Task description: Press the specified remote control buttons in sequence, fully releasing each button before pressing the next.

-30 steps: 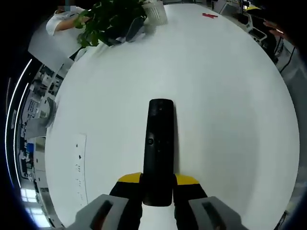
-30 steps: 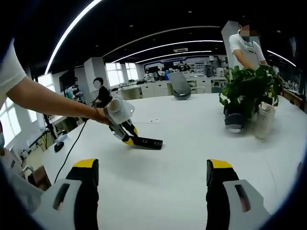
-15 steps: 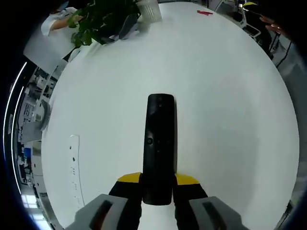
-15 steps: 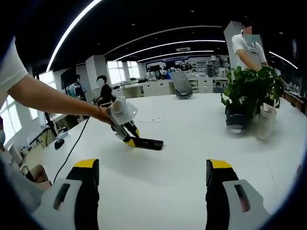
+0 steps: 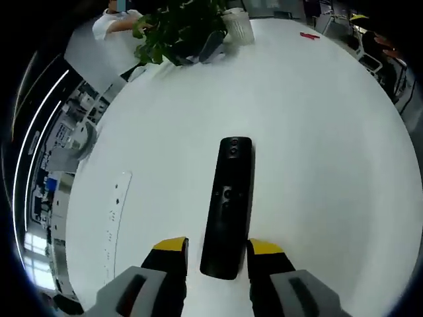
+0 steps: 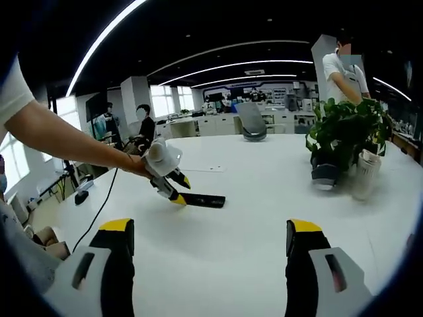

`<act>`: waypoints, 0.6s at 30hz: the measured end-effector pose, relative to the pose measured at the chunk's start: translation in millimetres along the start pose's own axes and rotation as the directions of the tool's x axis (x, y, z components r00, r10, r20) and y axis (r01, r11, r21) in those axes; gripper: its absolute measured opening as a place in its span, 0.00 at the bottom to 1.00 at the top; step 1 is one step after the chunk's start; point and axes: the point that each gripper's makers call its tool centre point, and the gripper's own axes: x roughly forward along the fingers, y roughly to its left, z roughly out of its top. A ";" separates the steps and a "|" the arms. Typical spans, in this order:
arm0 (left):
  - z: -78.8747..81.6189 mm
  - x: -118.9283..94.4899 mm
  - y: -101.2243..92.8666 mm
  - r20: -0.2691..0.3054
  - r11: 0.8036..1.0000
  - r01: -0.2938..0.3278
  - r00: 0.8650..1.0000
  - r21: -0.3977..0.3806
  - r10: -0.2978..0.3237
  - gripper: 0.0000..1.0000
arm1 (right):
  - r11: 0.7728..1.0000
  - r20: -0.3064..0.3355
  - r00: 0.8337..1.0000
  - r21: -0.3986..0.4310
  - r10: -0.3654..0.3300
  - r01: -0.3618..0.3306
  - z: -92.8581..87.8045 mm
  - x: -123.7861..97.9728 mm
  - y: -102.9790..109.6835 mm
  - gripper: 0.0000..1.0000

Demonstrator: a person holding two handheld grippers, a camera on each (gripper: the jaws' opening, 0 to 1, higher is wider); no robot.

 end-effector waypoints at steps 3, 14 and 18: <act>-1.3 -8.4 -1.0 0.023 0.998 -0.023 0.999 -0.053 0.025 0.43 | 1.000 0.000 1.000 -0.010 -0.016 0.016 -0.8 -0.7 -2.9 1.00; 9.5 -85.3 -10.0 0.245 0.936 -0.101 0.950 -0.337 0.191 0.67 | 1.000 0.012 1.000 0.017 -0.013 0.012 2.0 -1.9 -2.4 1.00; 8.4 -111.4 -23.2 0.276 0.919 -0.112 0.934 -0.378 0.228 0.76 | 1.000 0.027 1.000 0.006 -0.009 0.008 5.7 -3.4 1.3 1.00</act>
